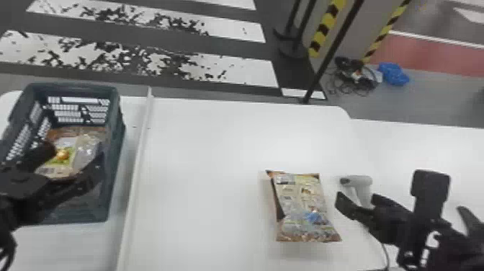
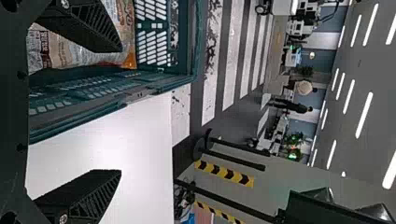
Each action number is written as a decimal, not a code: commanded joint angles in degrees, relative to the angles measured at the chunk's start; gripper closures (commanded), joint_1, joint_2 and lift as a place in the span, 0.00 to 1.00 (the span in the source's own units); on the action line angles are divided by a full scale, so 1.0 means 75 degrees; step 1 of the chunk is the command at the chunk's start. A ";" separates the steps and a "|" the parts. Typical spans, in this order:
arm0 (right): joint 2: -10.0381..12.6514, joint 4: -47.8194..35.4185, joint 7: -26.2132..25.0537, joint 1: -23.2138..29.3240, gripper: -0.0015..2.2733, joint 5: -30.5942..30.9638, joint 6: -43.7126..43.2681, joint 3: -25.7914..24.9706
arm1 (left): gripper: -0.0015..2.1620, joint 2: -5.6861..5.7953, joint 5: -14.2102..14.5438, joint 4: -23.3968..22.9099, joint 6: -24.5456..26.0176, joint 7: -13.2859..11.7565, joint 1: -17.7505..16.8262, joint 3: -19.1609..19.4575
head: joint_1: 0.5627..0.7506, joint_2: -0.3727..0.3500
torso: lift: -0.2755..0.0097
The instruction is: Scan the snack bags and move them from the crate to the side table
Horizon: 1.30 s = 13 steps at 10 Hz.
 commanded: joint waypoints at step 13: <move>-0.0969 0.4826 0.1981 -0.1940 0.99 0.0338 -0.1423 0.0327 | 0.03 0.0013 -0.0040 0.0217 -0.0060 0.0012 -0.0095 -0.0047 | 0.70 0.03 | 0.66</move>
